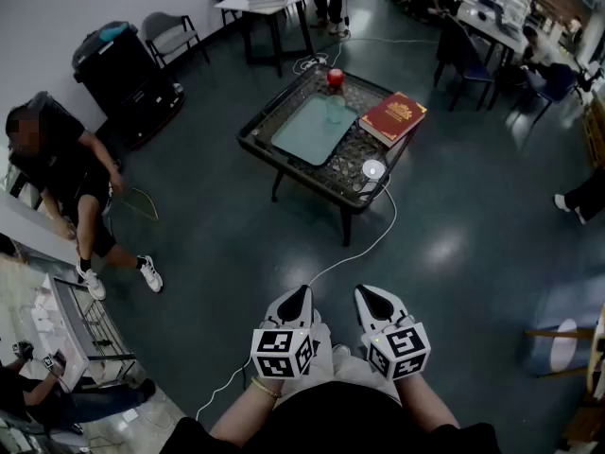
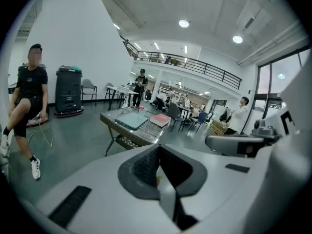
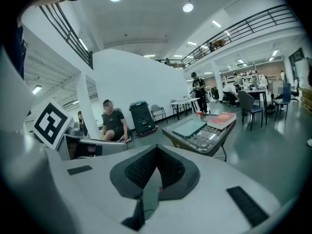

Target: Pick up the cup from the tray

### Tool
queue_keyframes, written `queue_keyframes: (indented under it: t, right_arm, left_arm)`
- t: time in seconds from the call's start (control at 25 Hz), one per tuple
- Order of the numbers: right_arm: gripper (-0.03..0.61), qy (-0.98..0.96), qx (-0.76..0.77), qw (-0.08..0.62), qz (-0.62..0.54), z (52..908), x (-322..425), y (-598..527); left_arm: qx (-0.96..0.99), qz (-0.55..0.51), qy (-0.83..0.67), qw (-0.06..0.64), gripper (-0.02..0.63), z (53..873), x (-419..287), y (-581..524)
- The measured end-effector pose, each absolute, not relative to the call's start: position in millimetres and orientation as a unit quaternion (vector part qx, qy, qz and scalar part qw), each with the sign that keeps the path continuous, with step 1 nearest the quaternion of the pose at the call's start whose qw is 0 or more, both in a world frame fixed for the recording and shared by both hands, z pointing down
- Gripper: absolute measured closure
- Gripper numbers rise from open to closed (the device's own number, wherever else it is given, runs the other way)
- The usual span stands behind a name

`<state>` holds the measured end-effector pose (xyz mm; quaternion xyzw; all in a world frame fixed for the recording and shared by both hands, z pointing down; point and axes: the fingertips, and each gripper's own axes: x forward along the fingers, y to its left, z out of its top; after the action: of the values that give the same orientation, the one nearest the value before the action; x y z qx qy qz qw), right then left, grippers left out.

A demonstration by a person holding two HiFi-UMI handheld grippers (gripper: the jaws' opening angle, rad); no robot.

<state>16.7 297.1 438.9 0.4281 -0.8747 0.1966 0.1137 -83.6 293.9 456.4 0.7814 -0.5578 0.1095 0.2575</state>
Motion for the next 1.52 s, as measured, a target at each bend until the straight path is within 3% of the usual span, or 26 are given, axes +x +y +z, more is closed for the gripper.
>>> queue_keyframes:
  t: [0.56, 1.52]
  right_arm:
    - [0.577, -0.886, 0.415, 0.097, 0.182, 425.4, 28.8, 380.7]
    - [0.577, -0.882, 0.426, 0.101, 0.175, 428.4, 33.0, 345.3]
  left_arm:
    - [0.792, 0.123, -0.555, 0.222, 0.604, 435.6, -53.9, 368.8]
    - [0.799, 0.121, -0.553, 0.205, 0.606, 430.7, -60.7, 330.2]
